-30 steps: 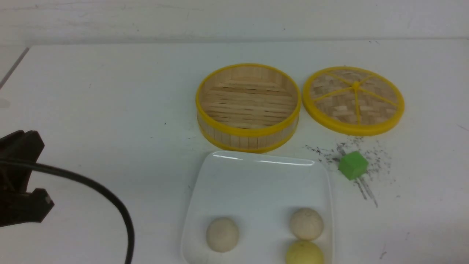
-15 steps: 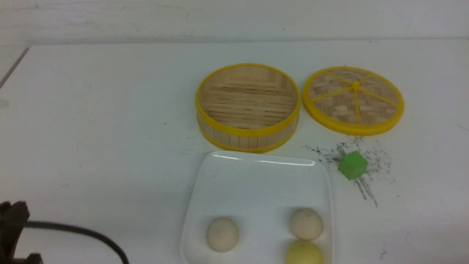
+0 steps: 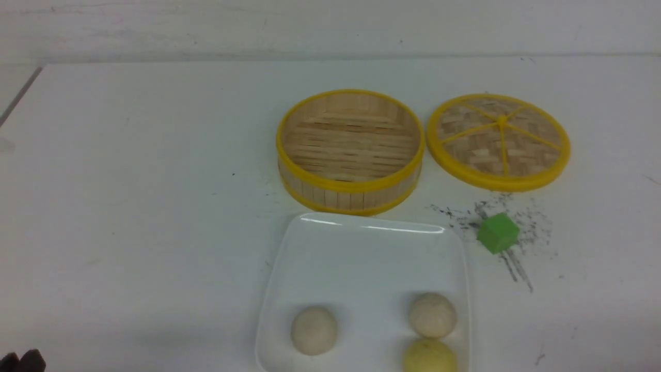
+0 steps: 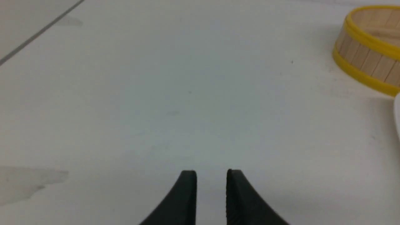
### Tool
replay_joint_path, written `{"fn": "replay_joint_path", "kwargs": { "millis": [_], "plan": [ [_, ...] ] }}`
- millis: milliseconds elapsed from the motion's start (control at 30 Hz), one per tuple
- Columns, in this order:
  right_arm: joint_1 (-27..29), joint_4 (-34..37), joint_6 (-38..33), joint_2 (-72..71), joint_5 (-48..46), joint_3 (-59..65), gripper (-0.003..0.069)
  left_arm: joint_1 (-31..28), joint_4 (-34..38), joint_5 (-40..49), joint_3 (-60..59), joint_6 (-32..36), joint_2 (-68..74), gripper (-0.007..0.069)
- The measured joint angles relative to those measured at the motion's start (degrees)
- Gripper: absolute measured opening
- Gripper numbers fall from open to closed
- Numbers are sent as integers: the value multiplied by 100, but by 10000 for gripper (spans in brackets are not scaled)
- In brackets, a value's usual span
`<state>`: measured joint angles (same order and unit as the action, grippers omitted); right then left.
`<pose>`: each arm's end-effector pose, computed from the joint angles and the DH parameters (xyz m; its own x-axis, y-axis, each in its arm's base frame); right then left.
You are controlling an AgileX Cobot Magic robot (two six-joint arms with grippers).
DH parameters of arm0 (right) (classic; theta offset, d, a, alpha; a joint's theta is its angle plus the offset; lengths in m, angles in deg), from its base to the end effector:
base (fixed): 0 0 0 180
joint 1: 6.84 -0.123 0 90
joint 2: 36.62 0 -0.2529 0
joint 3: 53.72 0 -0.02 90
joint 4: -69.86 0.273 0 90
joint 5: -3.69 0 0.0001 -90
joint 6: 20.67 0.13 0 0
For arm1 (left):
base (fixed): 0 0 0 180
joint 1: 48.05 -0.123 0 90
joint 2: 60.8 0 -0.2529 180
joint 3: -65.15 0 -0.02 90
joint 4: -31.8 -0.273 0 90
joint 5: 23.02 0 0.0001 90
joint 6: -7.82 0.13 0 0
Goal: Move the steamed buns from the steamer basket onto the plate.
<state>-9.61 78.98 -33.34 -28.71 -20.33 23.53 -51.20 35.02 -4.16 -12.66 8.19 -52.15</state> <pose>0.1420 0.0153 0.1586 -0.3145 -0.0906 -0.9449 -0.1333 0.9898 -0.0505 0.1465 0.0057 0.1635 -0.2613 -0.0612 -0.9633 -0.0497 0.9975 -0.0498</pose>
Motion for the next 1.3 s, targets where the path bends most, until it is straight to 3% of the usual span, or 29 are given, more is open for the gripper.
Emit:
{"fn": "replay_joint_path", "kwargs": {
  "millis": [1300],
  "plan": [
    [0,0,0,0,0,-1,240,-113,-363,304,28,0,-52,212]
  ]
}}
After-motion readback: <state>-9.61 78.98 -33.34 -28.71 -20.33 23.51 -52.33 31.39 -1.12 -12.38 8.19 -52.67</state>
